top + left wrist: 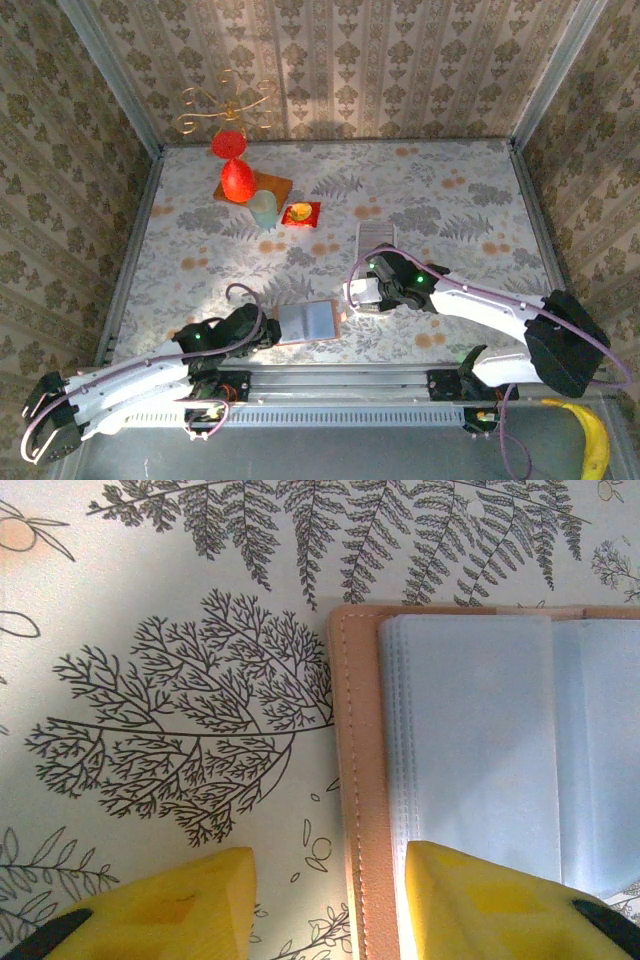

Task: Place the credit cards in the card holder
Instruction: Pick up the credit card from the storage box.

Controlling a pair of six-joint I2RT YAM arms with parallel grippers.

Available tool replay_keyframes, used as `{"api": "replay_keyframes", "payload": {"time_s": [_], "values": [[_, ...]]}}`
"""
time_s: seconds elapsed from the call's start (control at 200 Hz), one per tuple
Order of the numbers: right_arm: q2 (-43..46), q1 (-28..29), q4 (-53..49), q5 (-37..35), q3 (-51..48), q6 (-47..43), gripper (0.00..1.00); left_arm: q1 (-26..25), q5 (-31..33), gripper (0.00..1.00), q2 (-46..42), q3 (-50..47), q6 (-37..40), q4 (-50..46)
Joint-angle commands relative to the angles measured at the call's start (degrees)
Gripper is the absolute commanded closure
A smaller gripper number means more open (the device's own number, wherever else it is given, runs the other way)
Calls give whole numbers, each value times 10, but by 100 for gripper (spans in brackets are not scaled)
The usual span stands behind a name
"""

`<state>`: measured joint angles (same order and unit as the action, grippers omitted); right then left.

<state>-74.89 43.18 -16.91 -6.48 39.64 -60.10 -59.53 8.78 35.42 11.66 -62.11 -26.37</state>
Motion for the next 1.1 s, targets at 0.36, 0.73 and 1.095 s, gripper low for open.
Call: {"api": "replay_keyframes", "payload": {"time_s": [0.36,0.73,1.095], "values": [[34,2,0,-33,-11,1,75,2,-10,57,25,24,7,14],[58,2,-1,-30,-11,8,86,1,-11,57,25,25,7,14],[92,5,-29,-14,-7,26,94,1,-12,58,25,26,7,13]]}}
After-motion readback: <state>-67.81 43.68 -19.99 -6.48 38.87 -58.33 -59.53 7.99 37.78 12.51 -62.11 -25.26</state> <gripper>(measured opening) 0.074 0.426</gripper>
